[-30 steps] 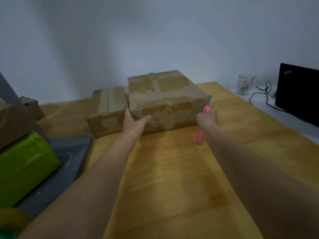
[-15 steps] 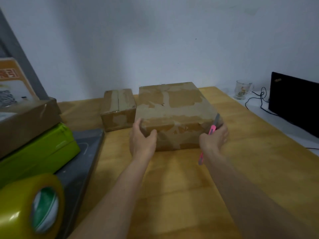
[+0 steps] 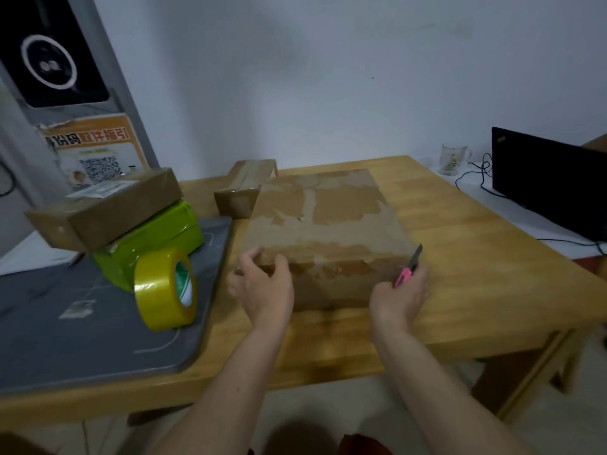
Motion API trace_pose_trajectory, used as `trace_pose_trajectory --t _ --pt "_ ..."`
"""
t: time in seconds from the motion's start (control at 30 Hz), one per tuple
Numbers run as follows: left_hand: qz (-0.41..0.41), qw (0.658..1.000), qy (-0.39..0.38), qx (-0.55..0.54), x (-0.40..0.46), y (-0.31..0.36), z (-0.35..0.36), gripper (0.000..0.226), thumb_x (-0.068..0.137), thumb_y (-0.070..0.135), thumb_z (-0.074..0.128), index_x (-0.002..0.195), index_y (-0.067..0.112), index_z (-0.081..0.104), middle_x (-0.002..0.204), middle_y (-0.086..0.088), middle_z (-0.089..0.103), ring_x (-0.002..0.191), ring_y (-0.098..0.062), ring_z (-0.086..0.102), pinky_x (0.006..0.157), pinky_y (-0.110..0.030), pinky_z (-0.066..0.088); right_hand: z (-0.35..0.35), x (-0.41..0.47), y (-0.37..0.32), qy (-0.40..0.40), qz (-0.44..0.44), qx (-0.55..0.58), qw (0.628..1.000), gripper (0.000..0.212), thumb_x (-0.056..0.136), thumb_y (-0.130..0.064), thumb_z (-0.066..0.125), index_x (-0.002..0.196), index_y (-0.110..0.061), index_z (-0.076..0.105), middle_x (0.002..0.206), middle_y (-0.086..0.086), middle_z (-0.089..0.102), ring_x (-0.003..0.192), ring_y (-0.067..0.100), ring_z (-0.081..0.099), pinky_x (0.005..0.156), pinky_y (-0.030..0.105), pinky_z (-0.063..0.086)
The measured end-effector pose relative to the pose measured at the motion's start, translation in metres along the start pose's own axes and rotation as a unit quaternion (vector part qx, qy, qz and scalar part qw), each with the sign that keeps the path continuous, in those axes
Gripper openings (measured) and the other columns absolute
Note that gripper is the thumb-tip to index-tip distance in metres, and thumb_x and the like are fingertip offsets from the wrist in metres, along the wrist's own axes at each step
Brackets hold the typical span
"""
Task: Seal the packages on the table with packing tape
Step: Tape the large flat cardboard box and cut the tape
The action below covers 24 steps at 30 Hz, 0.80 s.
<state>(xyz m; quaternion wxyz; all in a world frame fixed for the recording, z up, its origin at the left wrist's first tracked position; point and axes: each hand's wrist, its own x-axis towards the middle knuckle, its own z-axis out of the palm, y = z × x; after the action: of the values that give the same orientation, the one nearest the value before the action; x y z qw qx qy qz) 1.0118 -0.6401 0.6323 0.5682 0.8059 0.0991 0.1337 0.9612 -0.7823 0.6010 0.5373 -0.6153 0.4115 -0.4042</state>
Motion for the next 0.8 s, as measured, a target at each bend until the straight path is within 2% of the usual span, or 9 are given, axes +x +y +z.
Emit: trace_pose_trajectory --t 0.13,0.2,0.27,0.3,0.43,0.53,0.63,0.73,0.8 --pt "-0.005 0.996 0.086 0.01 -0.004 -0.015 -0.029 0.032 0.091 0.032 0.061 0.12 0.029 0.046 0.144 -0.016 0.028 0.129 -0.035 0.029 0.103 -0.043 0.033 -0.018 -0.014 0.009 -0.051 0.001 -0.009 0.999 0.04 0.087 0.008 0.047 0.108 -0.021 0.064 0.108 0.005 0.065 0.107 0.027 0.06 0.09 0.035 0.049" --pt "0.001 0.993 0.119 0.026 0.001 -0.016 -0.041 0.037 0.09 0.029 0.061 0.123 0.02 0.048 0.149 -0.018 0.024 0.133 -0.038 0.026 0.107 -0.045 0.029 -0.025 -0.008 0.011 -0.118 0.029 -0.006 0.993 0.038 0.089 0.007 0.047 0.102 -0.025 0.063 0.106 0.002 0.067 0.104 0.026 0.063 0.089 0.044 0.053" --pt "0.037 0.988 0.122 0.083 0.004 -0.017 -0.047 0.037 0.089 0.03 0.06 0.122 0.015 0.051 0.154 -0.02 0.018 0.139 -0.039 0.019 0.113 -0.048 0.025 -0.028 0.005 0.01 -0.156 0.066 -0.054 0.984 0.032 0.092 0.003 0.047 0.112 -0.019 0.058 0.107 0.004 0.062 0.099 0.028 0.06 0.086 0.049 0.053" --pt "0.074 0.981 0.113 0.136 0.004 -0.018 -0.048 0.037 0.089 0.033 0.058 0.121 0.014 0.053 0.156 -0.02 0.017 0.142 -0.038 0.016 0.115 -0.049 0.02 -0.029 0.013 0.009 -0.159 0.076 -0.103 0.979 0.028 0.095 -0.004 0.049 0.12 -0.014 0.053 0.11 0.009 0.059 0.099 0.031 0.057 0.085 0.045 0.05" --pt "0.173 0.943 0.068 0.276 0.007 -0.021 -0.049 0.042 0.09 0.045 0.054 0.119 0.016 0.06 0.153 -0.019 0.028 0.144 -0.036 0.016 0.118 -0.055 0.01 -0.025 0.037 -0.001 -0.186 0.087 -0.193 0.96 0.046 0.095 -0.02 0.059 0.132 0.003 0.044 0.13 0.019 0.054 0.114 0.037 0.055 0.079 0.035 0.043" --pt "0.138 0.95 0.047 0.275 0.016 -0.017 -0.059 0.046 0.091 0.051 0.054 0.126 0.022 0.059 0.156 -0.017 0.024 0.142 -0.037 0.017 0.116 -0.051 0.019 -0.023 0.048 -0.01 -0.189 0.049 -0.235 0.952 0.038 0.095 -0.018 0.056 0.125 0.006 0.052 0.126 0.021 0.057 0.103 0.037 0.057 0.067 0.031 0.042" --pt "0.109 0.953 0.03 0.282 0.022 -0.013 -0.068 0.055 0.089 0.055 0.054 0.135 0.025 0.053 0.152 -0.017 0.031 0.138 -0.037 0.025 0.111 -0.047 0.026 -0.018 0.049 -0.023 -0.16 -0.007 -0.201 0.966 0.041 0.101 -0.028 0.047 0.132 -0.002 0.052 0.134 0.014 0.053 0.12 0.034 0.051 0.086 0.036 0.042" --pt "0.092 0.968 0.012 0.235 0.029 -0.01 -0.072 0.064 0.084 0.056 0.062 0.137 0.022 0.051 0.136 -0.011 0.05 0.125 -0.032 0.044 0.099 -0.042 0.041 -0.009 0.046 -0.044 -0.215 -0.006 -0.081 0.973 0.038 0.094 -0.044 0.048 0.106 -0.012 0.063 0.104 0.007 0.061 0.1 0.031 0.056 0.078 0.041 0.047" --pt "0.004 0.992 -0.041 0.122 0.034 -0.009 -0.073 0.063 0.081 0.053 0.069 0.131 0.017 0.056 0.124 -0.006 0.06 0.108 -0.026 0.056 0.082 -0.037 0.047 -0.009 0.044 -0.054 -0.253 0.032 -0.071 0.964 0.047 0.086 -0.049 0.057 0.103 -0.005 0.066 0.1 0.012 0.065 0.094 0.034 0.062 0.082 0.049 0.053"
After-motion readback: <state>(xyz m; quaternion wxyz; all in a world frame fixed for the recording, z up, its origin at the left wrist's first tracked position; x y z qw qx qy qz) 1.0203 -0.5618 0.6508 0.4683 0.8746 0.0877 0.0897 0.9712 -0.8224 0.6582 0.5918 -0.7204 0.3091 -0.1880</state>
